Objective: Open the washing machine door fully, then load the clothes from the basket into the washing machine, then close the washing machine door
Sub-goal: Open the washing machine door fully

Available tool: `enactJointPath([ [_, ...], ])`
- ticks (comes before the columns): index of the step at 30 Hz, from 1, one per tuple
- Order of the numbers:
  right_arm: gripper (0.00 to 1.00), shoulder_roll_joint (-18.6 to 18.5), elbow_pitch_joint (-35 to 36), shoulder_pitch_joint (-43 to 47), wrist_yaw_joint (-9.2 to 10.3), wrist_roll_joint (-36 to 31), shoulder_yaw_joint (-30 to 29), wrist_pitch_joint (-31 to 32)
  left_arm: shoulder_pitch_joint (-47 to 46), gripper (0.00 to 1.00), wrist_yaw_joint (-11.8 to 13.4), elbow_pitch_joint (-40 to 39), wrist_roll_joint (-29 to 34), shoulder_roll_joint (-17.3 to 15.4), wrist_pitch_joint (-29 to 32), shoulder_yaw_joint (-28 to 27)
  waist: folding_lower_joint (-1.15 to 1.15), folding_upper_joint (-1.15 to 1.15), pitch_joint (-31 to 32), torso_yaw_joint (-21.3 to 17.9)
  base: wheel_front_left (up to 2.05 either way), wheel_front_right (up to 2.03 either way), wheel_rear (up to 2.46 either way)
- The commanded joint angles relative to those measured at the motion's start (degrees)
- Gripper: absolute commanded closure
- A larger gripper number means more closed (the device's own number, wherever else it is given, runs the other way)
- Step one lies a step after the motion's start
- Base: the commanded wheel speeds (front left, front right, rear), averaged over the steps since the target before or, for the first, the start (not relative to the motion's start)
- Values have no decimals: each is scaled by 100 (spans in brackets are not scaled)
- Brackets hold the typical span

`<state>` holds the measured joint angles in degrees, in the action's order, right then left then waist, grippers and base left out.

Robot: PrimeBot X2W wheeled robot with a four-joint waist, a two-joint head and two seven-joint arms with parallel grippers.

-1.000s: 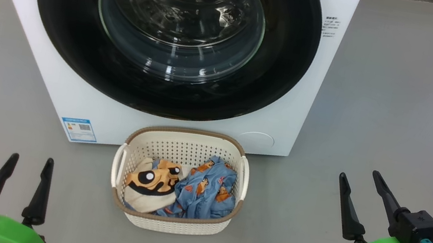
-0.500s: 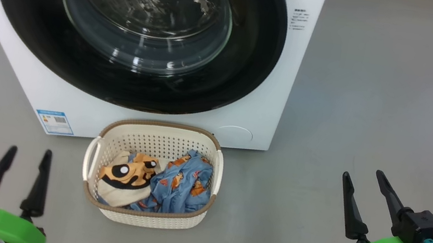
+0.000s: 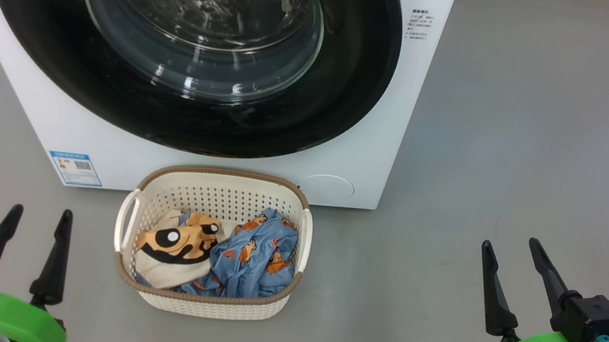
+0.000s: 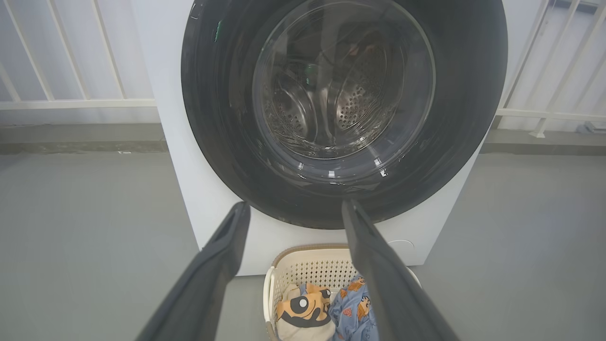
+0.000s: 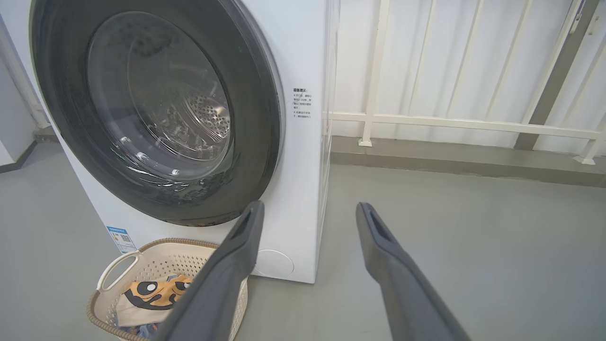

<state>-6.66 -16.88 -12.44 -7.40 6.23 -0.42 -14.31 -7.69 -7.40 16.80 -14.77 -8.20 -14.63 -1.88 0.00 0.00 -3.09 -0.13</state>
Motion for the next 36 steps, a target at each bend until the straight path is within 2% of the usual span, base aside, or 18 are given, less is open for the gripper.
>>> enactJointPath([
  [1,0,-17,168,-183,-9,15,131,-69,-251,0,-8,-143,71,-182,-37,-158,0,0,9,3,0,0,0],
  [36,0,-16,150,-75,-9,11,133,-69,-49,0,-9,-269,157,-196,-37,-22,0,0,169,43,0,0,0],
])
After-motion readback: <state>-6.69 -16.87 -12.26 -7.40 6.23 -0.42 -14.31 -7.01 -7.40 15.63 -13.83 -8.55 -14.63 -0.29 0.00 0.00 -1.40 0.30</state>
